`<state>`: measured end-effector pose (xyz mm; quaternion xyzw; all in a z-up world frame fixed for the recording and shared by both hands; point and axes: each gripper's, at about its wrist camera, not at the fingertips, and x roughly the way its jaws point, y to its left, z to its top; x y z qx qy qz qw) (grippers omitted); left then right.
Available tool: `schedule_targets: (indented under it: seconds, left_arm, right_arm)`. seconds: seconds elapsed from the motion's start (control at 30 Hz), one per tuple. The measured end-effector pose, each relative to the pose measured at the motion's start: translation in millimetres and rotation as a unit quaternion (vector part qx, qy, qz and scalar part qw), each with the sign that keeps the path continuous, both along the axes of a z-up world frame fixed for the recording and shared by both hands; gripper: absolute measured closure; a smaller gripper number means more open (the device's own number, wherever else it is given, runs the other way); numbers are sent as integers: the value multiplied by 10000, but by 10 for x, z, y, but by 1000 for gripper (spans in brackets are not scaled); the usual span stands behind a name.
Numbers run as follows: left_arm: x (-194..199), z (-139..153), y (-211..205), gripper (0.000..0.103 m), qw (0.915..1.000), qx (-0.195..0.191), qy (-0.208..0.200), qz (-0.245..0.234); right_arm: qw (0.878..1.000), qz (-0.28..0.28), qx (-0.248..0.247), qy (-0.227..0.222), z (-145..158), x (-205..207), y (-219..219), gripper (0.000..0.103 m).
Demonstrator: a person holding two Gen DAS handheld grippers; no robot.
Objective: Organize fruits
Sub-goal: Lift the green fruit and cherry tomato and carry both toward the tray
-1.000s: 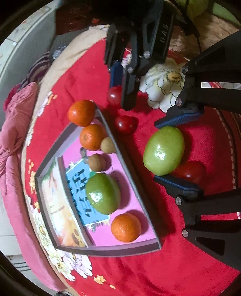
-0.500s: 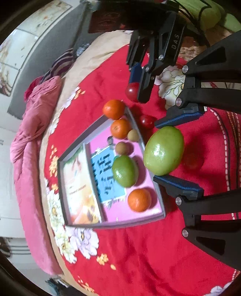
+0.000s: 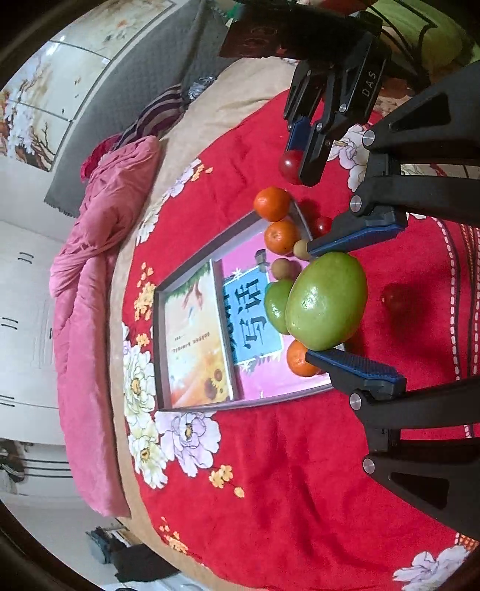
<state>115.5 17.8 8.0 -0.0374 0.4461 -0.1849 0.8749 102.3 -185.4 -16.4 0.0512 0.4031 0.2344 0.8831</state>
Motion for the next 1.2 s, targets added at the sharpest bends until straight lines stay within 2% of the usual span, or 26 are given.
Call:
schedule_targets:
  seconds: [0.47, 1.2]
  left_arm:
    - [74, 59, -77, 50, 9998, -51, -20, 214]
    - [299, -116, 33, 50, 9976, -43, 156, 672]
  right_arm:
    - [9993, -16, 27, -385, 276, 93, 84, 72]
    - [9971, 163, -36, -741, 506, 334, 303, 72]
